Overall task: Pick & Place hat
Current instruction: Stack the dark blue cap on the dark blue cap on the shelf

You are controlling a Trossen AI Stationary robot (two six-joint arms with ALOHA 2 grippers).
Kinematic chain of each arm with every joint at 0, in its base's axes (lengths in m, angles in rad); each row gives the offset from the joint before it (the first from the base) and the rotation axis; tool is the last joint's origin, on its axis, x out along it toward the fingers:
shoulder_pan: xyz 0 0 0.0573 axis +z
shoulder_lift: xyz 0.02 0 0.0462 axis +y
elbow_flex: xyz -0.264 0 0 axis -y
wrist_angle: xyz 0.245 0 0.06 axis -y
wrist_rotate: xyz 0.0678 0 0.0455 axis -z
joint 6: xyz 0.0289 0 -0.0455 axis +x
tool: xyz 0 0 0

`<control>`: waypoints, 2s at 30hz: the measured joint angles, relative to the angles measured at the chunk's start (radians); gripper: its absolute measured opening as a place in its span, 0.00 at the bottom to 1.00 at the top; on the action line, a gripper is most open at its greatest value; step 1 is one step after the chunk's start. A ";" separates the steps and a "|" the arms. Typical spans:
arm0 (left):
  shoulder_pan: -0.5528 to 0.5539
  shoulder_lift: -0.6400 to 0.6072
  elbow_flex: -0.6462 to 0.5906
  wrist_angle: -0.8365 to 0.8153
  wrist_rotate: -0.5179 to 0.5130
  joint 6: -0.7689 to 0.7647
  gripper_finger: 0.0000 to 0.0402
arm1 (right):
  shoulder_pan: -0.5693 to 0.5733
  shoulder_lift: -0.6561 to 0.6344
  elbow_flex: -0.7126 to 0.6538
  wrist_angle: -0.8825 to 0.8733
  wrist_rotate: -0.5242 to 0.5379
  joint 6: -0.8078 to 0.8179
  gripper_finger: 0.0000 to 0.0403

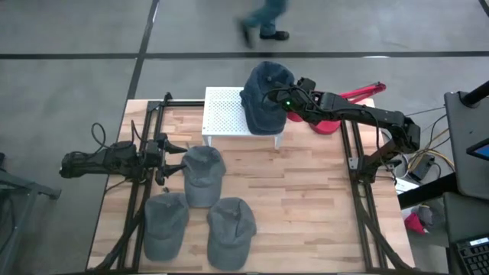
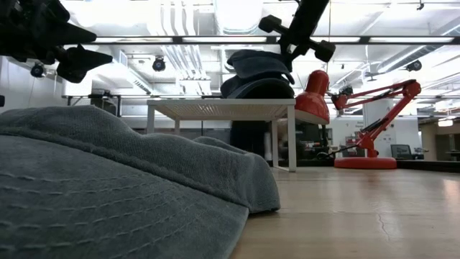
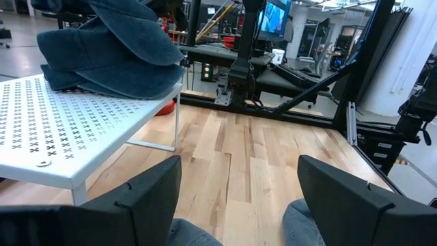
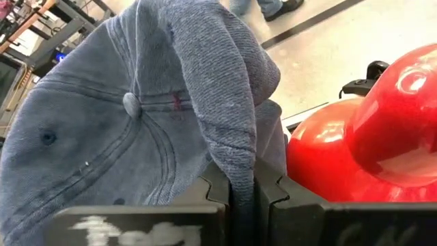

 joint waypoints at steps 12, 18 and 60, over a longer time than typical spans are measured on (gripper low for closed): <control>0.000 0.000 0.000 0.000 0.000 0.000 0.74 | 0.000 0.000 0.000 0.001 0.000 0.008 0.22; 0.000 0.000 0.000 0.000 0.000 0.000 0.74 | 0.000 0.000 0.000 0.003 0.000 0.013 0.29; 0.000 0.000 0.000 0.000 0.000 0.000 0.74 | 0.003 -0.022 0.030 0.002 -0.171 -0.257 0.32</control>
